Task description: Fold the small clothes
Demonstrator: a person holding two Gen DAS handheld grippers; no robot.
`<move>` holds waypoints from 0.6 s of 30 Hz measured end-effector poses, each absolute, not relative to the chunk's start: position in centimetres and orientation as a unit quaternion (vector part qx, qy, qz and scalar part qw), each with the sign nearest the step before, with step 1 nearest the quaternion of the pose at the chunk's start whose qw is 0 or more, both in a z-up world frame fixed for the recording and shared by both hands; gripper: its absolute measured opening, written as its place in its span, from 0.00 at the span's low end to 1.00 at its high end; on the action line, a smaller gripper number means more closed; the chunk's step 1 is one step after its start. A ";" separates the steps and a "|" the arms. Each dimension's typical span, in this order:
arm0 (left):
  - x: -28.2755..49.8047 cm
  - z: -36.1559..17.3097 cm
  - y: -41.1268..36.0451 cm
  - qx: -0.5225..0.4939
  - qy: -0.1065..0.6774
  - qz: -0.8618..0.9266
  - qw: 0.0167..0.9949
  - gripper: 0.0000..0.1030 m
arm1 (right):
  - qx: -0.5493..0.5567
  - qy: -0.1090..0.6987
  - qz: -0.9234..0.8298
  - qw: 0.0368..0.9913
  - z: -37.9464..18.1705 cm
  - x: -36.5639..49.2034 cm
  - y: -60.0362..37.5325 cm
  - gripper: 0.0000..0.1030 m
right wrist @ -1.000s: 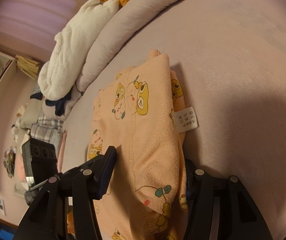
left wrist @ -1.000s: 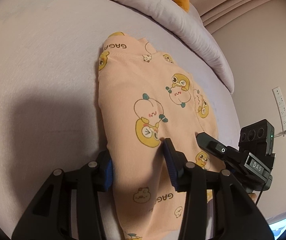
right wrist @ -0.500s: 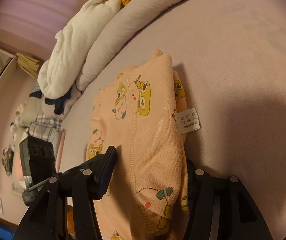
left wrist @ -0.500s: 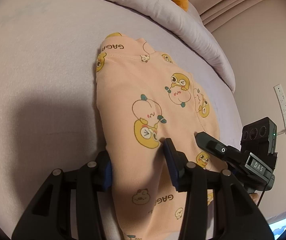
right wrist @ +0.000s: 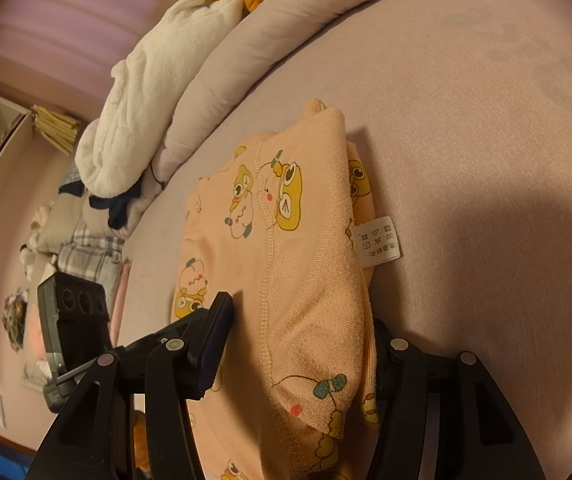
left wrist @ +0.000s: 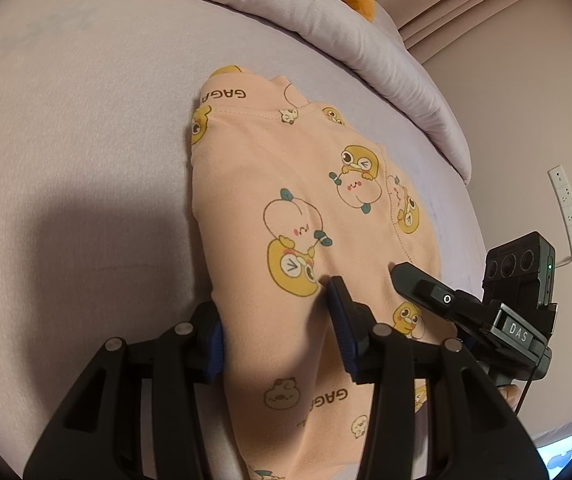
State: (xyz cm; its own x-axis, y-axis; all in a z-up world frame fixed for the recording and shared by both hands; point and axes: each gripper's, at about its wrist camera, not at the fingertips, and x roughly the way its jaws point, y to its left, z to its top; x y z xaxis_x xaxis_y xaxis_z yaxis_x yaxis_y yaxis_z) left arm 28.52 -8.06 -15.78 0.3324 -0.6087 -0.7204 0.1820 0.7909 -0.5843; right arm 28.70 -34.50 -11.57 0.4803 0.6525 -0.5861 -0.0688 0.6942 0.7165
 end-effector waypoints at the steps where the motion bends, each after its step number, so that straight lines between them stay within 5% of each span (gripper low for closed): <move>1: 28.5 -15.8 -8.1 -0.205 0.521 -0.250 0.790 0.44 | 0.320 0.457 0.226 0.799 -11.6 28.7 -34.5 0.56; 18: 28.5 -15.8 -8.4 -0.198 0.518 -0.249 0.794 0.44 | 0.319 0.458 0.225 0.799 -11.5 28.6 -34.4 0.56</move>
